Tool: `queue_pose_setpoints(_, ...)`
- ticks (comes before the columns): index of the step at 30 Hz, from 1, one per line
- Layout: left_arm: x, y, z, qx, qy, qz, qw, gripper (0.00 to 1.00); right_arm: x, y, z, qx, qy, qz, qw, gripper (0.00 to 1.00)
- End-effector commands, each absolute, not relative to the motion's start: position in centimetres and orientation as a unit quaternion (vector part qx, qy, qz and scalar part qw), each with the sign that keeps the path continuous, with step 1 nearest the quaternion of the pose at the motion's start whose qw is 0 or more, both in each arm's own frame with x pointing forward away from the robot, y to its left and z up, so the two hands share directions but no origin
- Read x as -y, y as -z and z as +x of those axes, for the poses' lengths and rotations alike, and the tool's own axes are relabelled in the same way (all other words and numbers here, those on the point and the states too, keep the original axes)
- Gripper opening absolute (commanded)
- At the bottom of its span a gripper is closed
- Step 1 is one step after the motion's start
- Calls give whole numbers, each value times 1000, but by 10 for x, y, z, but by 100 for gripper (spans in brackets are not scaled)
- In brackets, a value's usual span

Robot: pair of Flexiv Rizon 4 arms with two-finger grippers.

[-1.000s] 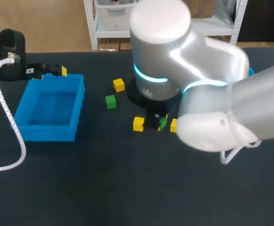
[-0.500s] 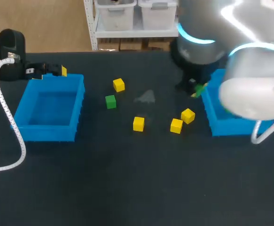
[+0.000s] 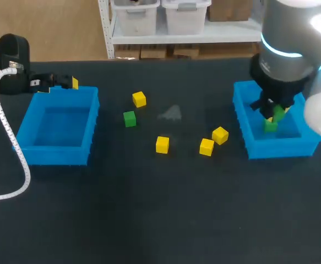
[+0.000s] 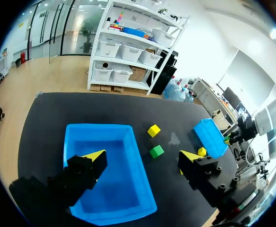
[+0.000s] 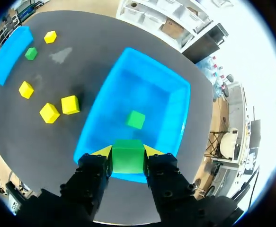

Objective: Put the green cubes in the right bin and the yellow cubes in the left bin.

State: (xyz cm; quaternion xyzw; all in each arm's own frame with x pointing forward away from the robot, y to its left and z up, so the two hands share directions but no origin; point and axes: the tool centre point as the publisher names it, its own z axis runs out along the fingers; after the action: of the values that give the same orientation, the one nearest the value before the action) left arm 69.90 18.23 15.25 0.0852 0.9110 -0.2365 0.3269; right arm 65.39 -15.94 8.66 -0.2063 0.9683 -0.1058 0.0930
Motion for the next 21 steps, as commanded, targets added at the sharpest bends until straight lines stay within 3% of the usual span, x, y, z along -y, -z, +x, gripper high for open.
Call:
queue_pose_setpoints(1,-185,-151,699,-908,242,88,329,100,168,-81,658,-968,102,-204,105,0)
queue_pose_setpoints(17,-185,-151,699,-908,242,88,329,100,171,-79,674,-968,99,-202,108,0)
queue_pose_setpoints(18,-185,-151,699,-908,242,88,329,100,170,-79,675,-967,99,-207,107,8)
queue_pose_setpoints(19,-185,-151,699,-908,242,88,329,100,169,-79,675,-967,99,-208,107,29)
queue_pose_setpoints(20,-185,-151,699,-908,242,88,329,100,168,-79,675,-967,99,-209,107,39)
queue_pose_setpoints(21,-185,-151,699,-908,242,88,329,100,167,-79,676,-966,102,-214,108,38)
